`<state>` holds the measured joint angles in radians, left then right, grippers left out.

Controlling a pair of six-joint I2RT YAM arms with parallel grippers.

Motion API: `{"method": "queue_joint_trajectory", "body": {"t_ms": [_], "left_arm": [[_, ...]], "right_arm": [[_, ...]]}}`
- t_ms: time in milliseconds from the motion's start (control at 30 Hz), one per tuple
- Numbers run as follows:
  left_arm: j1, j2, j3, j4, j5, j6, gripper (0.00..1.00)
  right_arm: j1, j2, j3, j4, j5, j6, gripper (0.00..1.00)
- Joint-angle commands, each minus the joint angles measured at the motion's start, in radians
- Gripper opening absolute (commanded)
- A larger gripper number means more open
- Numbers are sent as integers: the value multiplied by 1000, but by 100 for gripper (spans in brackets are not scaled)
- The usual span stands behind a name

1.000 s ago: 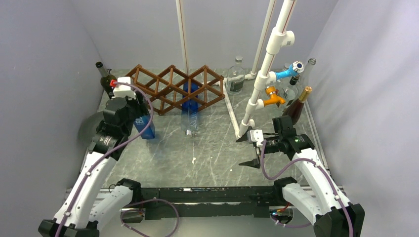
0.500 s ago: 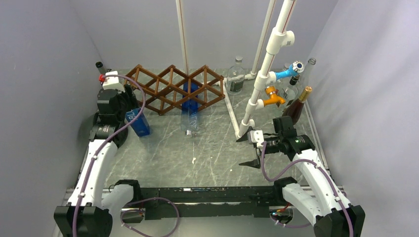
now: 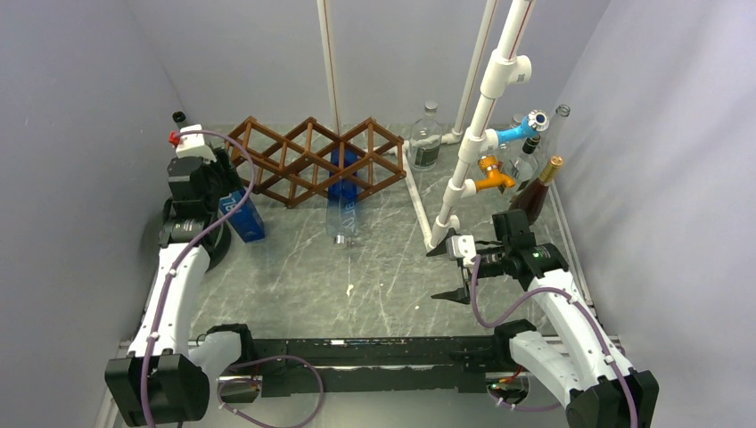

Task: Take the wine bottle off the wine rack
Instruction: Place the wine bottle at the center of the board.

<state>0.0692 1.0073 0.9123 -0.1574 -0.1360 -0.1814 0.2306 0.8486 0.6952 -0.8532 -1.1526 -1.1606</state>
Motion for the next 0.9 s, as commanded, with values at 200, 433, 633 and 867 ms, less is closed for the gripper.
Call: {"method": "queue_joint_trajectory", "body": {"t_ms": [200,433,633,867], "left_arm": [[16,9,59,195,6,-4,10],[16,9,47,179,7,-8,42],[17,-9,46,140,22,-12,72],[16,-30,64,92,21,-8,87]], "right_arm": [[-3,-8,14,3,-17,-32,99],[-4,-6,12,3,-15,-34,99],[-4,-5,12,3,-15,-33,99],[-4,-4,12,5,-16,-33,99]]}}
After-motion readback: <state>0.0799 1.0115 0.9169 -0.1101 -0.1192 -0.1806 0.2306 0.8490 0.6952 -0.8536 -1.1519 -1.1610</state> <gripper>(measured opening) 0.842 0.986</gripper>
